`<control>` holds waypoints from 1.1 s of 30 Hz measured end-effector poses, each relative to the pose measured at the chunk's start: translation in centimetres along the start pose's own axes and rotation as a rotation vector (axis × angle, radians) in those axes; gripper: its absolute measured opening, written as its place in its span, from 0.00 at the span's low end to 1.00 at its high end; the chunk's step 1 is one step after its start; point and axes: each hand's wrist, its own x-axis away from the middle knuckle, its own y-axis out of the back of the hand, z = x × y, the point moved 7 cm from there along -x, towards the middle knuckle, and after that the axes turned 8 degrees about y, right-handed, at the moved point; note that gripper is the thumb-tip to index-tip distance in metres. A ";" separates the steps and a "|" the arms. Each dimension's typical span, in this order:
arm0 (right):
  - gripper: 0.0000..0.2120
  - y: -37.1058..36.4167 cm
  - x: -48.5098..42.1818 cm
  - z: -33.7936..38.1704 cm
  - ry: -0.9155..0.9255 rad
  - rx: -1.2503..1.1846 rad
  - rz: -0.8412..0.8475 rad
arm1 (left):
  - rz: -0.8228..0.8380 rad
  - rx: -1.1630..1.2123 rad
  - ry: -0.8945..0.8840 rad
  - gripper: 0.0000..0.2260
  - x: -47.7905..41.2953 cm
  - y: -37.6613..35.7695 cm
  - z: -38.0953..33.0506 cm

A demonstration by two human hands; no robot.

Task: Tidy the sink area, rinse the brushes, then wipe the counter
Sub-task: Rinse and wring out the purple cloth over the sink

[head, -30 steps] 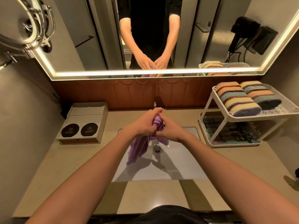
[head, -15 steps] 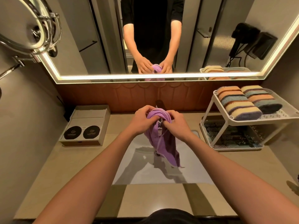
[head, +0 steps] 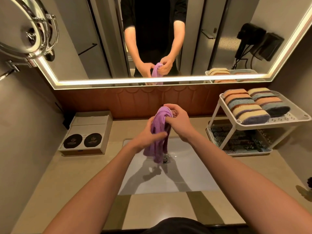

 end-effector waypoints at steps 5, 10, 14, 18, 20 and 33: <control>0.19 -1.6 -0.1 0.5 -0.158 -0.370 -0.071 | -0.271 0.126 0.051 0.33 -0.4 -1.9 3.7; 0.16 -1.1 -0.3 0.3 -0.284 -0.641 -0.120 | -0.349 0.150 0.134 0.14 -0.7 -1.9 4.3; 0.18 2.0 0.1 -2.2 -0.353 -0.476 -0.249 | -0.427 0.342 0.127 0.12 -0.2 0.7 2.7; 0.10 2.5 4.5 -7.8 -0.742 -0.206 -0.107 | -0.458 0.190 0.103 0.13 -0.5 2.5 1.2; 0.21 1.9 5.4 -8.8 -0.717 -0.063 -0.022 | -0.393 0.064 0.092 0.23 -0.7 2.5 0.0; 0.16 -3.9 2.1 -3.4 -0.130 -0.302 0.192 | 0.035 -0.085 0.084 0.42 0.8 3.0 -2.5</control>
